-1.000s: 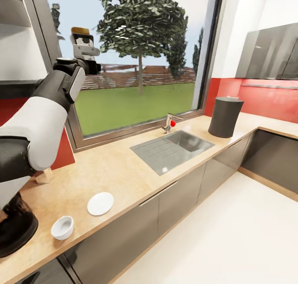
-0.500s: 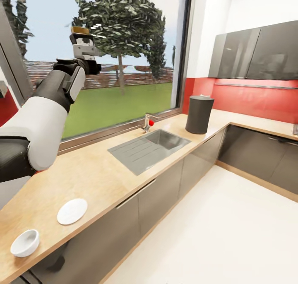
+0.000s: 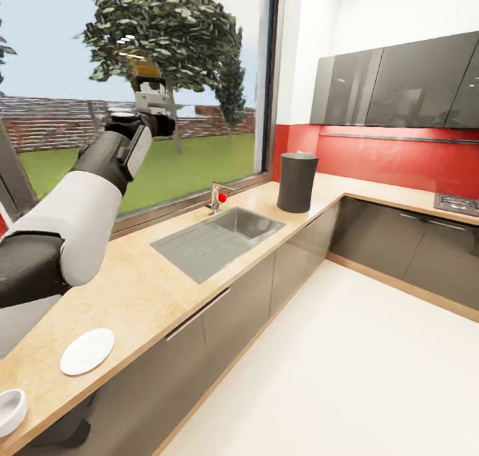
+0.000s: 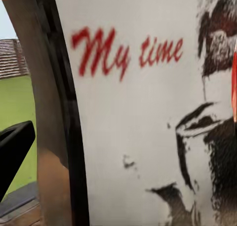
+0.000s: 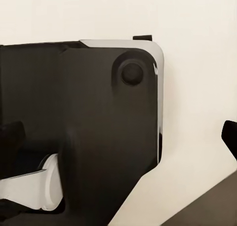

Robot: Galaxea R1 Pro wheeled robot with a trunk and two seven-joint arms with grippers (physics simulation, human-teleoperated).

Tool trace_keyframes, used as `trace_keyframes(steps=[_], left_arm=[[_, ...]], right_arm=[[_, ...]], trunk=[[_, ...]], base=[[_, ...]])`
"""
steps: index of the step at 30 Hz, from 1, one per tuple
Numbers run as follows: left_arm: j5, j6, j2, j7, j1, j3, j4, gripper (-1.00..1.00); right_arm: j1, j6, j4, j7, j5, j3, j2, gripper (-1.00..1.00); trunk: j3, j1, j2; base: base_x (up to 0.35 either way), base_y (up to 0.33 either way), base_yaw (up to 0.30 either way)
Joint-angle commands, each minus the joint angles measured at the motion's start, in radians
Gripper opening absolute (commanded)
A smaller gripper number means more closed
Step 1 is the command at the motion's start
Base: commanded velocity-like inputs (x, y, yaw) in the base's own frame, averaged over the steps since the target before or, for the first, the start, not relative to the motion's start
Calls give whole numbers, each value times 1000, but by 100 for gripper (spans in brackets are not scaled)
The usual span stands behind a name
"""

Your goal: Set up a coffee station on the kitchen countertop: keep the coffee maker on the countertop, move the bottle of coffee from the kitchen shelf to the counter next to the coffee maker, place a paper coffee filter on top of the coffee maker, put the saucer next to the coffee maker with the coffee cup on the saucer, and place the electric kettle next to the coffee maker.

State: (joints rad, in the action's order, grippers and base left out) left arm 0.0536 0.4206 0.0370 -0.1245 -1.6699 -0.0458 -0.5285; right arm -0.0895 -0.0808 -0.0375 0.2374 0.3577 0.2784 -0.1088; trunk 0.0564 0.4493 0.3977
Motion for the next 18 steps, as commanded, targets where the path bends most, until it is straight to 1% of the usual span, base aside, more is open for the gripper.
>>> trace_keyframes(steps=[1,4,5,7,10,12,13,14,18], left_arm=[[11,4,4,-3,17,-4,-2,-100],[11,-9,12,-2,76,-5,-3,-100],[11,-14,13,-2,87,-5,-3,-100],[11,-51,15,-2,135,-5,-13,-100],[11,-116,15,0,232,-6,-59,-100],[11,-136,14,5,304,-8,-117,-100],[11,-140,14,11,323,-8,-134,-100],[12,-144,13,27,363,-9,-172,-100],[16,-151,8,142,532,-11,-368,-100]], right_arm=[[-1,-3,0,4,11,8,0,100],[-1,-4,-2,3,12,7,2,100],[-1,-4,-2,2,12,7,2,100],[-1,-5,-6,2,12,6,3,100],[-1,-5,-34,2,13,5,3,100],[-1,-6,-48,2,15,3,4,100],[-1,-6,-50,2,15,3,4,100],[-1,-7,-53,2,16,2,4,100],[-1,-8,-66,3,19,1,7,100]], trunk=[[2,1,2],[2,1,2],[2,1,2],[2,1,2],[2,1,2],[2,1,2],[2,1,2],[2,1,2],[2,1,2]], base=[[0,0,-21],[0,0,-9],[0,0,-4],[0,0,-2],[0,0,0],[0,0,0],[0,0,0],[0,0,0],[0,0,0]])
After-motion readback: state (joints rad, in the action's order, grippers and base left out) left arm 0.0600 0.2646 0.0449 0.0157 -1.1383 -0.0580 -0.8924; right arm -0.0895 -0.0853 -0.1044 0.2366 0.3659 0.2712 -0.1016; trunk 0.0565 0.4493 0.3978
